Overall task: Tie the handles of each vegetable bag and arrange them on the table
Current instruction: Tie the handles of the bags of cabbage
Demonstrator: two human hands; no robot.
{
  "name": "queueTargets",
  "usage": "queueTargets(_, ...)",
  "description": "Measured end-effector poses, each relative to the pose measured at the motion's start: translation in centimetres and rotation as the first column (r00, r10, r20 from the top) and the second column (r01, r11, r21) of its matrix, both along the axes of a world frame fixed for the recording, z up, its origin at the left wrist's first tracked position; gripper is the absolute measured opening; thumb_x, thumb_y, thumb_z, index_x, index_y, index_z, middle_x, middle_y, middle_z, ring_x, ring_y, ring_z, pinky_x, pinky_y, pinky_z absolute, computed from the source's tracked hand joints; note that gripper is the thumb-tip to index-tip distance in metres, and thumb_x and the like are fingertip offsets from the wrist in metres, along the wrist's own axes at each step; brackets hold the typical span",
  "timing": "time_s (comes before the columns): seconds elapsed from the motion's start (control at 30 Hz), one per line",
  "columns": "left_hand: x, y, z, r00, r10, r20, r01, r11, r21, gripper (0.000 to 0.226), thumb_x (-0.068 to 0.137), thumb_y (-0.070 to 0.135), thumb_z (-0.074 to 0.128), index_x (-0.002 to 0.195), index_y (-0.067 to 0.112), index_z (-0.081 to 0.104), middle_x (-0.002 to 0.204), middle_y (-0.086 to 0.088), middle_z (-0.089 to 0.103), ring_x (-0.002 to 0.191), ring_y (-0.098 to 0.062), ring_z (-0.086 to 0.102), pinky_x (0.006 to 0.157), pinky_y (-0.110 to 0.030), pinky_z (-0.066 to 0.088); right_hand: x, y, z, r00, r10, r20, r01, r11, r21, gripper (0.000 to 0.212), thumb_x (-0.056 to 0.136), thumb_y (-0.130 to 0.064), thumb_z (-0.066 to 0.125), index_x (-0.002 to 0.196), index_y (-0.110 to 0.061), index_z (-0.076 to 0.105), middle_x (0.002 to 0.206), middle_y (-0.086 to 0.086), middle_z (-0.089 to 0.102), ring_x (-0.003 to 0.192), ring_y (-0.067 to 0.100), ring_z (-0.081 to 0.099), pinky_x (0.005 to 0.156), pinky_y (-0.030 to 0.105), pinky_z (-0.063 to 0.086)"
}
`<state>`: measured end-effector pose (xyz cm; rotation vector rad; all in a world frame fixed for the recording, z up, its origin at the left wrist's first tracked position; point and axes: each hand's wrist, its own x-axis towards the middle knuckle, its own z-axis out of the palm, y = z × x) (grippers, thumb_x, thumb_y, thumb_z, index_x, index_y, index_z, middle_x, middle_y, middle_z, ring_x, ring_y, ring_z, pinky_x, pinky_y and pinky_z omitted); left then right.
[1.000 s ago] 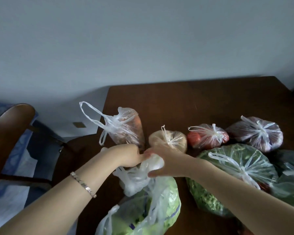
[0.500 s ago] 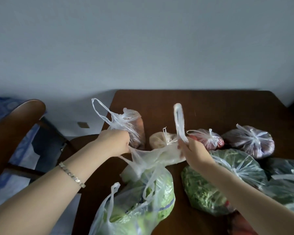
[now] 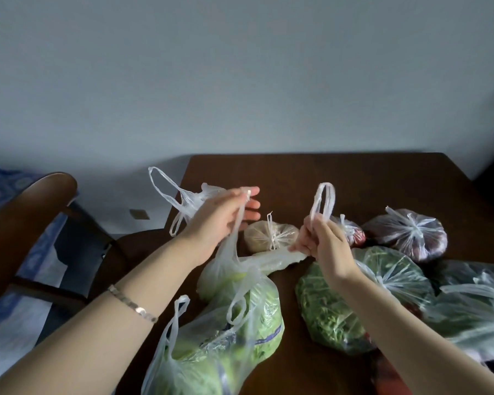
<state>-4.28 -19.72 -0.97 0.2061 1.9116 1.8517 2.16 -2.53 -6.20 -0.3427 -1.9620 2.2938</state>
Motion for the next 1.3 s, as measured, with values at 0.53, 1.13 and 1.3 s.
queueTargets(0.53,3.4,2.4,-4.0,0.886,0.175,0.429,-0.222,0.973,0.060,0.010,0.082,-0.003,0.062,0.089,0.003,0.063,0.059,-0.005,0.067,0.050,-0.009,0.065,0.047,-0.016,0.051,0.7,-3.0,-1.4,0.977,0.083,0.195,-0.088,0.996,0.018,0.035,0.089,0.000,0.045,0.057,-0.006,0.056,0.047,-0.003,0.046,0.047,0.009,0.031,0.044,0.018,0.025)
queueTargets(1.13,3.5,1.3,-7.1,0.814,-0.236,-0.531,-0.049,0.882,-0.469,0.008,0.080,0.001,0.066,0.074,0.007,0.066,0.071,0.020,0.057,0.065,0.005,0.058,0.065,-0.007,0.042,-1.3,-1.8,-4.1,0.909,-0.236,0.344,0.131,0.944,0.303,0.017,0.083,-0.022,0.066,0.072,-0.011,0.060,0.051,-0.003,0.047,0.040,0.010,0.042,0.040,0.017,0.034)
queueTargets(1.3,2.6,0.9,-6.4,0.879,0.005,-0.477,-0.201,0.911,-0.360,0.009,0.080,0.008,0.069,0.073,0.006,0.064,0.066,0.010,0.062,0.060,0.005,0.061,0.057,-0.006,0.044,-0.9,-2.4,-2.9,0.987,0.016,0.161,-0.093,0.872,0.480,0.014,0.083,-0.011,0.062,0.083,-0.022,0.071,0.063,-0.006,0.060,0.047,0.002,0.047,0.048,0.009,0.036)
